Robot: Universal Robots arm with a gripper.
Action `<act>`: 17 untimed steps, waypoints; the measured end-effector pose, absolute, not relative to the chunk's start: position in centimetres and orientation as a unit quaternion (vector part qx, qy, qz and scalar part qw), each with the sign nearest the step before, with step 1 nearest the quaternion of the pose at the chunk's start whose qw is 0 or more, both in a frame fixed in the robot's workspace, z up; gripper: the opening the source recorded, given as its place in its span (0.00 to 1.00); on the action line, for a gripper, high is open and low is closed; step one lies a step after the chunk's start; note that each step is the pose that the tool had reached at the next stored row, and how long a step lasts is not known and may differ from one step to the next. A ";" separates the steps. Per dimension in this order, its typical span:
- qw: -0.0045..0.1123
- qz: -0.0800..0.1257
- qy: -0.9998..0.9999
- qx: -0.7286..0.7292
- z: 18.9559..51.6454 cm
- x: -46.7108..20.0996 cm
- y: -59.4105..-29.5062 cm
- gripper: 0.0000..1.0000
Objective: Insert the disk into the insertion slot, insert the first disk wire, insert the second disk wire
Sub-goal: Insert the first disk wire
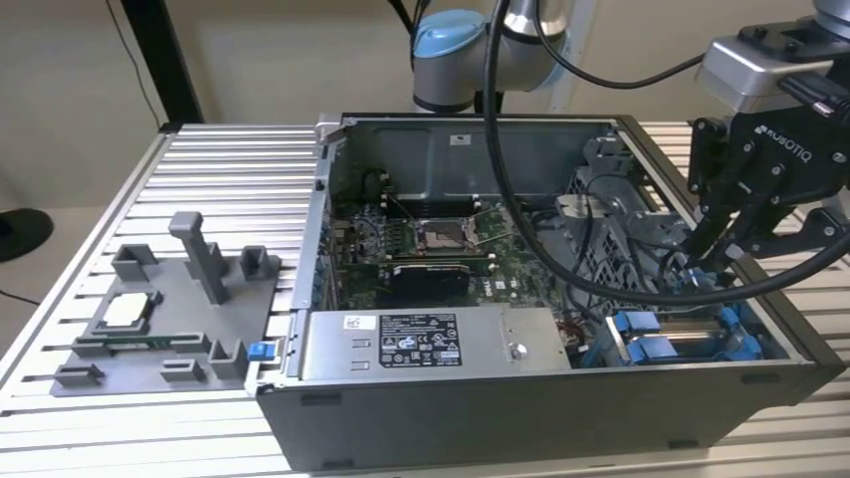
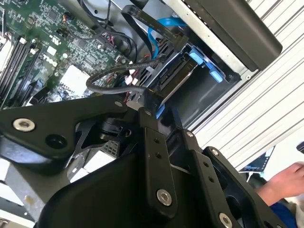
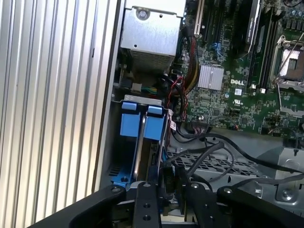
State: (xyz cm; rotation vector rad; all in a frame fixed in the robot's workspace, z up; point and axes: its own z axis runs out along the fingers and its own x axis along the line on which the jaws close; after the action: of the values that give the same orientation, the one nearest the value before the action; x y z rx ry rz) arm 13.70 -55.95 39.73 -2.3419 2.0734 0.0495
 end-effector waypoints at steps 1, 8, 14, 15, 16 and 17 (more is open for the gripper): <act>0.007 0.016 0.663 -0.749 39.7 13.7 -56.0 1.00; 0.007 0.015 0.662 -0.749 39.7 13.7 -55.9 0.00; 0.007 0.015 0.662 -0.749 39.7 13.7 -55.9 0.00; 0.007 0.015 0.662 -0.749 39.7 13.7 -55.9 0.00; 0.007 0.015 0.662 -0.749 39.7 13.7 -55.9 0.00; 0.007 0.015 0.662 -0.749 39.7 13.7 -55.9 0.00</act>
State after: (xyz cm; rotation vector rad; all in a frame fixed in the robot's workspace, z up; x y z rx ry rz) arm 13.70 -55.94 39.71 -2.3419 2.0717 0.0480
